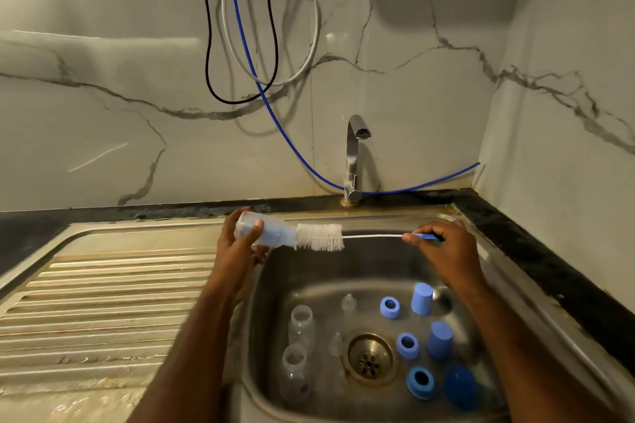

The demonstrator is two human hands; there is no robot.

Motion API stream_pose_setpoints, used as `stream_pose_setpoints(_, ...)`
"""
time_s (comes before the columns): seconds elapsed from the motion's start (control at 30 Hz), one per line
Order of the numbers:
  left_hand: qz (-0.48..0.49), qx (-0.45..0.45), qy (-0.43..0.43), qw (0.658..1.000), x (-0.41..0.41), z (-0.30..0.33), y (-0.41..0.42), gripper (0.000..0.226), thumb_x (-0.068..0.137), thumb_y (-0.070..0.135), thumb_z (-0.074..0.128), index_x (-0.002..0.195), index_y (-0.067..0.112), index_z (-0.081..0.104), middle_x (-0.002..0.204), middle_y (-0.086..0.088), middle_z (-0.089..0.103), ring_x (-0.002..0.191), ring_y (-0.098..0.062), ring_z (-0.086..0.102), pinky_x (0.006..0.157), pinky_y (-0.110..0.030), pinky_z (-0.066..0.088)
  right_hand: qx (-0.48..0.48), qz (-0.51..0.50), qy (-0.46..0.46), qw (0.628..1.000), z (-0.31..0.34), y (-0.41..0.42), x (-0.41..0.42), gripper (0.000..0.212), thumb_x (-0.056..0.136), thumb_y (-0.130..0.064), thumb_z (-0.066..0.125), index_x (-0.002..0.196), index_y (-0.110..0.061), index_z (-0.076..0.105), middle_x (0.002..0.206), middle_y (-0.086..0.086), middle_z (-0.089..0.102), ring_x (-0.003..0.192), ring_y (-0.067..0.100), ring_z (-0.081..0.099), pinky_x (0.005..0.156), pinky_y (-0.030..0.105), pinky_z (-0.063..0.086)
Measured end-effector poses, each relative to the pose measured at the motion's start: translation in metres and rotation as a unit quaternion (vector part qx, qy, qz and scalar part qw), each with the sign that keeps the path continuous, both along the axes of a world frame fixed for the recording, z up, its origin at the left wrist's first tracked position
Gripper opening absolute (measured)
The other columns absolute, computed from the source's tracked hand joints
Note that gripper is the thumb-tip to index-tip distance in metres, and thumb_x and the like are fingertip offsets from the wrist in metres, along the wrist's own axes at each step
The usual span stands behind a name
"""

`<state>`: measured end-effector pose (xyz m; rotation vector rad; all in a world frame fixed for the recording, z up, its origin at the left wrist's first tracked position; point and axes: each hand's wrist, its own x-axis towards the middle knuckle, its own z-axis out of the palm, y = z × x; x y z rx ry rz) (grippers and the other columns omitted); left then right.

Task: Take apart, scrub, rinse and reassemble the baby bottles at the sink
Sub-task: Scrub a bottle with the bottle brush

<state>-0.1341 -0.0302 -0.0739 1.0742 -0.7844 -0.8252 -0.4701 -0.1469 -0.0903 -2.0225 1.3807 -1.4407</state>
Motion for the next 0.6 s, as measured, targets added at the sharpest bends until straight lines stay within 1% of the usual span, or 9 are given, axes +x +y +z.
stream_pose_setpoints(0.07,0.024,0.003,-0.006,1.000,0.007,0.004,0.002,0.044,0.091,0.036,0.068,0.131,0.021,0.057,0.124,-0.018,0.065,0.092,-0.030,0.071,0.065,-0.035,0.060,0.018,-0.027,-0.014,0.999,-0.001,-0.001,-0.009,0.019,0.075,-0.031,0.086,0.077,-0.018,0.072,0.074,-0.005,0.069,0.075,0.015,0.066,0.071,0.030,0.055)
stream_pose_setpoints(0.1,0.029,0.006,0.006,1.000,0.012,0.004,0.003,0.041,0.093,0.036,0.068,0.130,0.021,0.058,0.122,-0.020,0.066,0.085,-0.028,0.070,0.060,-0.032,0.058,0.029,-0.037,-0.020,0.999,0.000,-0.001,-0.013,0.020,0.076,-0.031,0.085,0.076,-0.016,0.071,0.072,-0.004,0.069,0.072,0.016,0.066,0.069,0.029,0.055)
stream_pose_setpoints(0.13,0.026,0.008,0.023,0.999,0.014,0.004,0.003,0.039,0.094,0.035,0.067,0.130,0.020,0.059,0.123,-0.021,0.066,0.085,-0.028,0.070,0.060,-0.031,0.057,0.040,-0.038,-0.020,0.998,0.000,0.000,-0.014,0.021,0.077,-0.031,0.085,0.076,-0.016,0.070,0.071,-0.003,0.069,0.071,0.016,0.066,0.069,0.029,0.055)
stream_pose_setpoints(0.23,-0.015,-0.003,0.067,0.998,0.009,0.003,0.003,0.042,0.097,0.017,0.063,0.137,0.017,0.052,0.126,-0.018,0.063,0.102,-0.037,0.069,0.068,-0.036,0.061,0.070,-0.007,0.015,0.997,-0.002,0.007,-0.003,0.019,0.082,-0.033,0.080,0.077,-0.017,0.071,0.071,-0.004,0.068,0.071,0.013,0.065,0.068,0.024,0.051)
stream_pose_setpoints(0.3,-0.041,-0.017,0.081,0.996,0.003,0.004,0.004,0.046,0.096,0.007,0.061,0.140,0.017,0.048,0.128,-0.017,0.061,0.105,-0.041,0.068,0.070,-0.040,0.063,0.073,-0.002,0.039,0.997,-0.001,0.009,0.002,0.025,0.084,-0.039,0.077,0.071,-0.018,0.070,0.064,-0.004,0.065,0.065,0.013,0.061,0.062,0.024,0.045)
stream_pose_setpoints(0.37,-0.037,-0.028,0.079,0.996,0.004,0.007,0.006,0.046,0.096,0.006,0.061,0.138,0.020,0.048,0.127,-0.015,0.060,0.101,-0.040,0.071,0.068,-0.040,0.063,0.093,-0.012,0.066,0.993,0.001,0.010,-0.001,0.037,0.086,-0.048,0.071,0.067,-0.016,0.067,0.059,0.001,0.062,0.059,0.017,0.058,0.058,0.026,0.043)
stream_pose_setpoints(0.43,-0.012,-0.036,0.077,0.996,0.009,0.008,0.007,0.045,0.096,0.009,0.063,0.136,0.023,0.049,0.126,-0.015,0.061,0.097,-0.037,0.074,0.069,-0.040,0.064,0.125,-0.012,0.087,0.988,0.004,0.012,-0.004,0.045,0.089,-0.051,0.065,0.066,-0.013,0.067,0.055,0.000,0.060,0.054,0.015,0.054,0.056,0.026,0.038)
stream_pose_setpoints(0.53,0.012,-0.039,0.137,0.990,0.013,0.006,0.007,0.045,0.094,0.011,0.067,0.134,0.027,0.051,0.127,-0.019,0.062,0.098,-0.041,0.072,0.078,-0.048,0.063,0.158,-0.002,0.075,0.985,0.004,0.011,-0.004,0.051,0.090,-0.054,0.063,0.060,-0.012,0.066,0.045,-0.004,0.055,0.047,0.011,0.051,0.056,0.026,0.039)
stream_pose_setpoints(0.6,0.022,-0.019,0.150,0.988,0.010,0.008,0.009,0.047,0.091,0.013,0.071,0.133,0.025,0.051,0.123,-0.018,0.062,0.096,-0.041,0.073,0.078,-0.048,0.062,0.165,0.000,0.054,0.985,0.004,0.010,-0.005,0.051,0.090,-0.050,0.066,0.057,-0.012,0.067,0.038,-0.006,0.051,0.043,0.008,0.047,0.055,0.025,0.038)
